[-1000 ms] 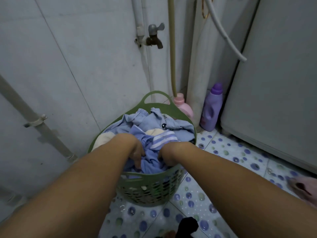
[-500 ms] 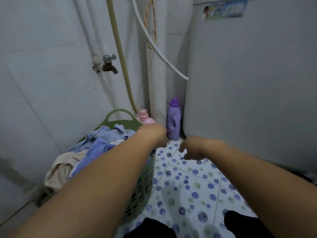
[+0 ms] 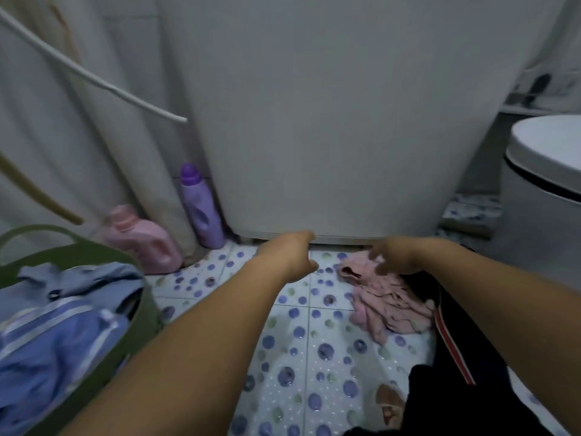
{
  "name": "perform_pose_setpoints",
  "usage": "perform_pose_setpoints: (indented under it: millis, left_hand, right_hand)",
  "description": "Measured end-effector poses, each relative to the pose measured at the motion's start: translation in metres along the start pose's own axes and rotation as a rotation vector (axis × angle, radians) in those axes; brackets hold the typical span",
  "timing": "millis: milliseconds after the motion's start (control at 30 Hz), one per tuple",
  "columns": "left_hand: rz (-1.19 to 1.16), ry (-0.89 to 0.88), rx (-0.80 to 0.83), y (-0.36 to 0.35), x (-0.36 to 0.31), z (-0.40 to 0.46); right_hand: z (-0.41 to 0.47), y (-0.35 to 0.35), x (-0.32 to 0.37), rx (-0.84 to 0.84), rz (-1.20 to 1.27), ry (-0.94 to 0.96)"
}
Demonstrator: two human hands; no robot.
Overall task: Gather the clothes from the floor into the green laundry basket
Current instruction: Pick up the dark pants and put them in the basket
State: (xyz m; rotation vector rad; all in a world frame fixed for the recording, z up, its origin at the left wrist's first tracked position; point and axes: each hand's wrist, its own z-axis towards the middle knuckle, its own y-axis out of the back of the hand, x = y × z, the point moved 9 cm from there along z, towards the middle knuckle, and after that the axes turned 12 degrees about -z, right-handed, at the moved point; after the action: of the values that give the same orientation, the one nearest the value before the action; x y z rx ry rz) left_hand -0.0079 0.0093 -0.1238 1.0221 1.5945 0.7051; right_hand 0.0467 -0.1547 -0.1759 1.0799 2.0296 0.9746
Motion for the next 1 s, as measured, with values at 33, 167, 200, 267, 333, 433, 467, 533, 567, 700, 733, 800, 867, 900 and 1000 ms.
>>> perform_pose_setpoints:
  millis: [33, 167, 200, 267, 333, 433, 467, 533, 567, 700, 733, 800, 867, 900, 1000]
  left_hand:
    - [-0.045, -0.01, 0.016, -0.015, -0.007, 0.008]
    - [-0.212, -0.026, 0.121, -0.068, -0.02, 0.024]
    - [-0.24, -0.024, 0.14, -0.078, -0.02, 0.028]
    - [-0.308, -0.016, 0.177, -0.097, -0.02, 0.041]
    - [-0.381, 0.01, 0.192, -0.114, -0.016, 0.056]
    - [-0.543, 0.06, 0.181, -0.139, -0.01, 0.082]
    - [-0.589, 0.076, 0.178, -0.151, -0.009, 0.092]
    - [-0.669, 0.116, 0.171, -0.175, -0.006, 0.107]
    - [-0.71, 0.142, 0.17, -0.189, -0.003, 0.114]
    - [-0.773, 0.235, 0.198, -0.242, 0.007, 0.139]
    - [-0.79, 0.249, 0.196, -0.251, 0.01, 0.146]
    - [-0.856, 0.294, 0.187, -0.269, 0.015, 0.16]
    - [-0.952, 0.343, 0.176, -0.286, 0.017, 0.174]
    - [-0.971, 0.364, 0.175, -0.293, 0.017, 0.178]
    - [-0.988, 0.372, 0.198, -0.31, 0.004, 0.185]
  right_hand:
    - [0.003, -0.017, -0.02, 0.029, 0.0, -0.034]
    - [0.006, -0.068, -0.056, 0.126, 0.015, -0.104]
    - [0.008, -0.078, -0.059, 0.142, 0.033, -0.108]
    - [0.018, -0.096, -0.064, 0.168, 0.067, -0.117]
    - [0.033, -0.113, -0.065, 0.19, 0.094, -0.123]
    - [0.058, -0.132, -0.061, 0.19, 0.126, -0.112]
    - [0.069, -0.139, -0.061, 0.185, 0.136, -0.112]
    - [0.092, -0.159, -0.058, 0.158, 0.183, -0.132]
    - [0.104, -0.172, -0.058, 0.141, 0.213, -0.157]
    - [0.122, -0.195, -0.082, -0.227, 0.282, -0.388]
    - [0.119, -0.193, -0.094, -0.343, 0.252, -0.456]
    - [0.111, -0.194, -0.124, -0.487, 0.248, -0.608]
    - [0.103, -0.204, -0.157, -0.513, 0.315, -0.771]
    - [0.1, -0.207, -0.167, -0.508, 0.312, -0.828]
    - [0.091, -0.225, -0.198, -0.409, 0.27, -0.947]
